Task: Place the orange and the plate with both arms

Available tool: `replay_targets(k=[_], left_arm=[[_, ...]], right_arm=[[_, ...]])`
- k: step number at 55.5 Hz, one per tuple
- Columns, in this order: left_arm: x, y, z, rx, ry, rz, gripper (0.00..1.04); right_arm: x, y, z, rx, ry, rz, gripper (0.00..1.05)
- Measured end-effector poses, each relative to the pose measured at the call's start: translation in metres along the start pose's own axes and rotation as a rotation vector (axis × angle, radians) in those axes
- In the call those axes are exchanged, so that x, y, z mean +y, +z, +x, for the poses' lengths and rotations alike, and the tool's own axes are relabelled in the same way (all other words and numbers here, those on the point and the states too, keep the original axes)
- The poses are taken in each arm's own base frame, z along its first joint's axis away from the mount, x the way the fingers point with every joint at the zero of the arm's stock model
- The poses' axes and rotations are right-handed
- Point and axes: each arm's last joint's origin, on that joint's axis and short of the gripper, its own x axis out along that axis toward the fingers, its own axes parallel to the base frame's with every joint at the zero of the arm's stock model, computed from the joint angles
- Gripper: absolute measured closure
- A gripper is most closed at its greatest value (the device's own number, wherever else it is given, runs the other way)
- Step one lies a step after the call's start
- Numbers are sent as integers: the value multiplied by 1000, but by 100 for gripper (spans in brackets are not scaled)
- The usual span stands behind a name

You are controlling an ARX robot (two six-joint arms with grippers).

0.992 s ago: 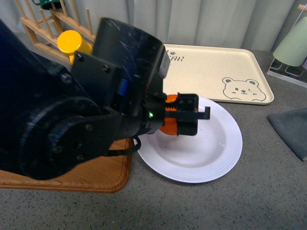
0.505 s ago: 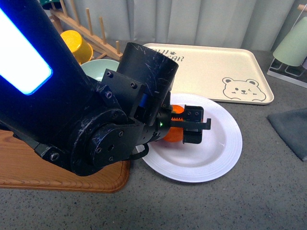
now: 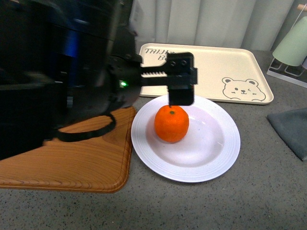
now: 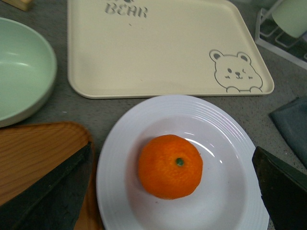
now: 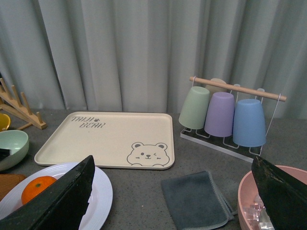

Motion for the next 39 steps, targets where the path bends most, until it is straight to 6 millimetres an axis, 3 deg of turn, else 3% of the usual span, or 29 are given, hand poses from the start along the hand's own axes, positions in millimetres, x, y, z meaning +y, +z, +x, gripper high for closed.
replay_targets(k=[10,20,32,39], left_arm=[[46,-8,-80,-31,137,-13,6],[79,-24,-141,-25,266,-56,6],[92,-31,-196,-112,345,-109,6],[91,-28,-211,-194,339,-108,7]], right_arm=[[0,0,0,0,0,0,9],[0,0,0,0,0,0,9],[0,0,0,0,0,0,9],[0,0,0,0,0,0,9]])
